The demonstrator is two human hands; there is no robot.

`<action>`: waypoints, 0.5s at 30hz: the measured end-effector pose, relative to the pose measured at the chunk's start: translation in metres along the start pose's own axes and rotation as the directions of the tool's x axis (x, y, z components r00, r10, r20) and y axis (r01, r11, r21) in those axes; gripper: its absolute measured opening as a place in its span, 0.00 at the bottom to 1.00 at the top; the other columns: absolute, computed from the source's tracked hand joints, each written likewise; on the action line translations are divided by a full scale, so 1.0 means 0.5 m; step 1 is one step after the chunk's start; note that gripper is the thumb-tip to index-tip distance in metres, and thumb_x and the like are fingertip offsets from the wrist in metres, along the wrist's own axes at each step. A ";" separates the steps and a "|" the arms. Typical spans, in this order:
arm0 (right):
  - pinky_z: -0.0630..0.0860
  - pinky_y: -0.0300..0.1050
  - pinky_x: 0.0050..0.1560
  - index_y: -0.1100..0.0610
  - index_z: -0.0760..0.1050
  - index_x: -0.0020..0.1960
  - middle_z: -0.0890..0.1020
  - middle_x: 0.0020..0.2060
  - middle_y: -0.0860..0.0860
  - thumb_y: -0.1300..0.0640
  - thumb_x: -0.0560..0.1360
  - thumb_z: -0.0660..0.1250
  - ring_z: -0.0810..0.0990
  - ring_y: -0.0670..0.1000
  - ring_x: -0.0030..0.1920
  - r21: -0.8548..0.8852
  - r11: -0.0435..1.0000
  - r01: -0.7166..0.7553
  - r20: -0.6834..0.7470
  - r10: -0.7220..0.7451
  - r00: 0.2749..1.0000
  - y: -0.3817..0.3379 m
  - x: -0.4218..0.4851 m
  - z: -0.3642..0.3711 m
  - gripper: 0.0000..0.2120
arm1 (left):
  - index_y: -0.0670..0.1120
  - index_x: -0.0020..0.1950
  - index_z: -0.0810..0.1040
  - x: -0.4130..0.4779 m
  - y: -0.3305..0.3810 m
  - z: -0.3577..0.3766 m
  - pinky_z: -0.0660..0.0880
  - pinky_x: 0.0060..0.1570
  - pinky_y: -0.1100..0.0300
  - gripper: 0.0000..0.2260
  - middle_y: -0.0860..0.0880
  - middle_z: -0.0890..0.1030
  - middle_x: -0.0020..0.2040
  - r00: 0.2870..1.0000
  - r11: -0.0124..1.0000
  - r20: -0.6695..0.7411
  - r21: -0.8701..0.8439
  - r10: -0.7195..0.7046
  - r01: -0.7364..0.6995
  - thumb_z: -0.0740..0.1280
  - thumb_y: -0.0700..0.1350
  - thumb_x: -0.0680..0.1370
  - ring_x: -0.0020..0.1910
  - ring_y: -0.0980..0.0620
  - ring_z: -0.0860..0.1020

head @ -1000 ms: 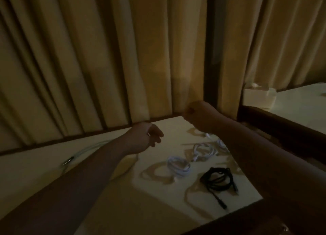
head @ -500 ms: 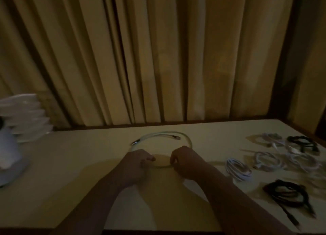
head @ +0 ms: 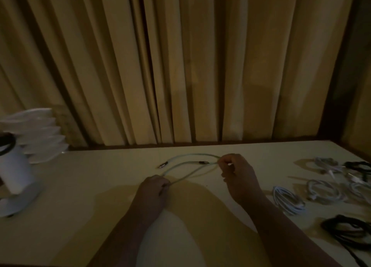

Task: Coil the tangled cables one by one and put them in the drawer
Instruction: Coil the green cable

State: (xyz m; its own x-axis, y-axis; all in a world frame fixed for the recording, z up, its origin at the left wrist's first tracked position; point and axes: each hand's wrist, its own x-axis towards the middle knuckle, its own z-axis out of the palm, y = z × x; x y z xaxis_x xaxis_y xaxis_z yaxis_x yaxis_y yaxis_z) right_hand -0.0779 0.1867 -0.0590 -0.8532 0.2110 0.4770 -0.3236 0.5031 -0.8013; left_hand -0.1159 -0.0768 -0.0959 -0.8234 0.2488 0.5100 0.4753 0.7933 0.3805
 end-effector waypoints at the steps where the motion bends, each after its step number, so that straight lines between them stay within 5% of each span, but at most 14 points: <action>1: 0.79 0.46 0.44 0.41 0.74 0.45 0.79 0.48 0.49 0.59 0.82 0.64 0.80 0.46 0.43 0.031 1.000 -0.002 -0.026 0.003 1.000 -0.003 0.001 -0.002 0.13 | 0.48 0.49 0.85 0.002 -0.001 -0.007 0.74 0.48 0.58 0.11 0.51 0.83 0.45 0.999 1.000 -0.051 -0.014 0.013 -0.014 0.63 0.45 0.74 0.47 0.49 0.81; 5: 0.81 0.45 0.42 0.45 0.74 0.47 0.78 0.51 0.50 0.57 0.80 0.68 0.82 0.45 0.41 0.101 0.994 -0.051 -0.163 0.067 0.984 -0.016 0.013 0.001 0.07 | 0.49 0.51 0.87 0.021 0.039 -0.052 0.74 0.44 0.66 0.11 0.54 0.85 0.41 0.977 0.987 -0.207 -0.162 -0.054 0.021 0.67 0.50 0.76 0.41 0.57 0.81; 8: 0.81 0.54 0.49 0.47 0.76 0.48 0.82 0.45 0.48 0.52 0.78 0.70 0.82 0.48 0.45 0.139 0.990 -0.022 -0.170 0.046 0.984 -0.029 0.024 0.011 0.04 | 0.47 0.49 0.87 0.051 0.087 -0.078 0.83 0.42 0.56 0.05 0.51 0.85 0.37 0.952 0.841 -0.162 -0.523 -0.260 0.141 0.72 0.46 0.78 0.40 0.52 0.84; 10: 0.79 0.48 0.52 0.49 0.78 0.52 0.82 0.48 0.45 0.51 0.79 0.68 0.80 0.42 0.49 0.133 0.991 0.002 0.003 -0.003 1.000 -0.048 0.023 0.022 0.04 | 0.44 0.47 0.86 0.083 0.113 -0.095 0.83 0.39 0.55 0.04 0.46 0.85 0.37 0.930 0.684 -0.104 -0.707 -0.353 0.181 0.72 0.42 0.78 0.40 0.47 0.85; 12: 0.74 0.41 0.57 0.50 0.76 0.65 0.78 0.59 0.42 0.45 0.80 0.67 0.77 0.39 0.57 0.061 0.998 0.024 0.219 -0.037 0.975 -0.064 0.021 0.039 0.16 | 0.42 0.47 0.85 0.115 0.135 -0.112 0.82 0.38 0.56 0.03 0.44 0.85 0.38 0.922 0.525 -0.041 -0.832 -0.384 0.182 0.71 0.40 0.78 0.40 0.47 0.84; 15: 0.70 0.41 0.58 0.48 0.72 0.71 0.74 0.63 0.43 0.41 0.80 0.64 0.74 0.44 0.61 -0.115 0.991 0.062 0.446 -0.005 0.895 -0.069 0.028 0.066 0.22 | 0.40 0.47 0.84 0.154 0.148 -0.131 0.80 0.36 0.60 0.04 0.45 0.84 0.38 0.907 0.230 0.047 -0.960 -0.419 0.157 0.69 0.39 0.78 0.38 0.51 0.84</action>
State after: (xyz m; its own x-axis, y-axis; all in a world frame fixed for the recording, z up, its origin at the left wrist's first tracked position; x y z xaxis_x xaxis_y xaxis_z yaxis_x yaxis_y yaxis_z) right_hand -0.0921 0.1443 -0.0366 -0.9446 -0.1874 0.2695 -0.3270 0.6083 -0.7232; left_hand -0.1241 -0.0352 0.0221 -0.9605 -0.0803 0.2665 0.2782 -0.3122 0.9084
